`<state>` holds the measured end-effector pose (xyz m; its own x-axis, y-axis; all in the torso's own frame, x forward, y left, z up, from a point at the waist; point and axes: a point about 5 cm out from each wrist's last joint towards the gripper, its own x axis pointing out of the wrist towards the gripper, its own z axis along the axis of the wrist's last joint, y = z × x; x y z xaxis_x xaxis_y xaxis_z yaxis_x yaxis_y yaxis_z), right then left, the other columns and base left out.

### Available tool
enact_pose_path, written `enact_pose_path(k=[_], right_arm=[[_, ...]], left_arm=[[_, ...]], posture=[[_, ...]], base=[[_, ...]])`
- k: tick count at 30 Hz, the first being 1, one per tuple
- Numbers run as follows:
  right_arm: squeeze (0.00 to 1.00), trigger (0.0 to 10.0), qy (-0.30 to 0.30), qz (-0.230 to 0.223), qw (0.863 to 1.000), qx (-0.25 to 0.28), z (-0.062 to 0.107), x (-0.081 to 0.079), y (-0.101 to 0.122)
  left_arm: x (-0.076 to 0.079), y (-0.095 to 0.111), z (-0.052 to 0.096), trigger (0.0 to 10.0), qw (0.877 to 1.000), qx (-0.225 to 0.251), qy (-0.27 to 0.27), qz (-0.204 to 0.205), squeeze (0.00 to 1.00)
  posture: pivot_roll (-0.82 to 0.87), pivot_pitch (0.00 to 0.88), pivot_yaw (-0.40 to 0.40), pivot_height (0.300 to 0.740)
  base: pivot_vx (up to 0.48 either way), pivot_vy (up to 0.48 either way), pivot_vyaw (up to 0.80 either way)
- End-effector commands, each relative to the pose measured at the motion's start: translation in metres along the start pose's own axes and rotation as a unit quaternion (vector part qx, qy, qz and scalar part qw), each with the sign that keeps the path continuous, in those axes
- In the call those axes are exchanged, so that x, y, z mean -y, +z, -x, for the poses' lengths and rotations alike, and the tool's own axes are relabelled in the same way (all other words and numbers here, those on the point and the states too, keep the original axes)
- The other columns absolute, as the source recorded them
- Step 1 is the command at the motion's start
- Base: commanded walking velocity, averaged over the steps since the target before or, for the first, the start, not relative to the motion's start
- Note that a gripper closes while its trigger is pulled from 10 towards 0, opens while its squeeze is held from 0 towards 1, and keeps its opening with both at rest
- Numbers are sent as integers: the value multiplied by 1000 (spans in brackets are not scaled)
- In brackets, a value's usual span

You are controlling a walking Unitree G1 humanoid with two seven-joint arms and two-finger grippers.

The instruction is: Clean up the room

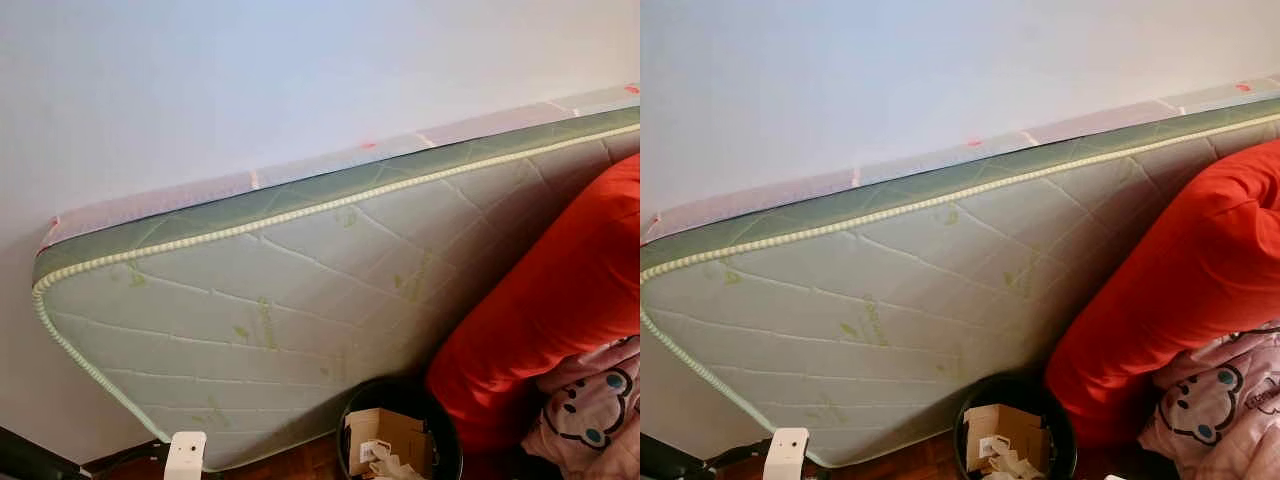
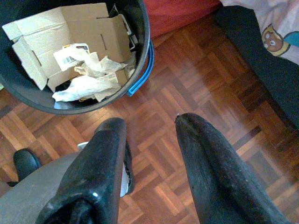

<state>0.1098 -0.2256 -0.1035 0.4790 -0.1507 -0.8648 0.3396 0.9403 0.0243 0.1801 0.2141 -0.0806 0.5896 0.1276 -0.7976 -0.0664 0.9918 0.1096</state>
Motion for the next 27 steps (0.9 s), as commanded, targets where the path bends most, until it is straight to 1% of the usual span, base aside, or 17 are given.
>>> enact_pose_path(k=[1,6,9,14,19,25,27], right_arm=[[0,10000,1,6,1000,-6,1,-1,-3],[0,10000,1,4,1000,-6,1,-1,-4],[0,10000,7,18,1000,-6,1,-2,-4],[0,10000,8,17,1000,-7,1,-3,-5],[0,10000,15,37,999,-12,1,-4,-7],[0,10000,15,39,999,-12,1,-4,-8],[0,10000,19,52,998,-14,1,-5,-9]], left_arm=[[-1,-4,0,10000,1000,-15,2,-3,0],[-2,-3,0,10000,1000,-17,2,-4,0],[-2,-3,0,10000,1000,-16,1,-4,0],[-2,-4,0,10000,1000,-17,0,-5,0],[-3,-5,0,10000,1000,-18,-1,-9,0],[-2,-6,1,10000,1000,-20,-4,-10,0],[-3,-6,1,10000,1000,-21,-4,-12,0]], posture=[[-78,0,30,734],[-77,0,29,734],[-79,0,30,734],[-86,0,33,734],[-104,0,38,734],[-110,0,37,734],[-118,0,39,734]], base=[[0,0,0],[0,0,0],[0,0,0],[0,0,0],[-196,0,0],[-261,0,0],[-268,0,0]])
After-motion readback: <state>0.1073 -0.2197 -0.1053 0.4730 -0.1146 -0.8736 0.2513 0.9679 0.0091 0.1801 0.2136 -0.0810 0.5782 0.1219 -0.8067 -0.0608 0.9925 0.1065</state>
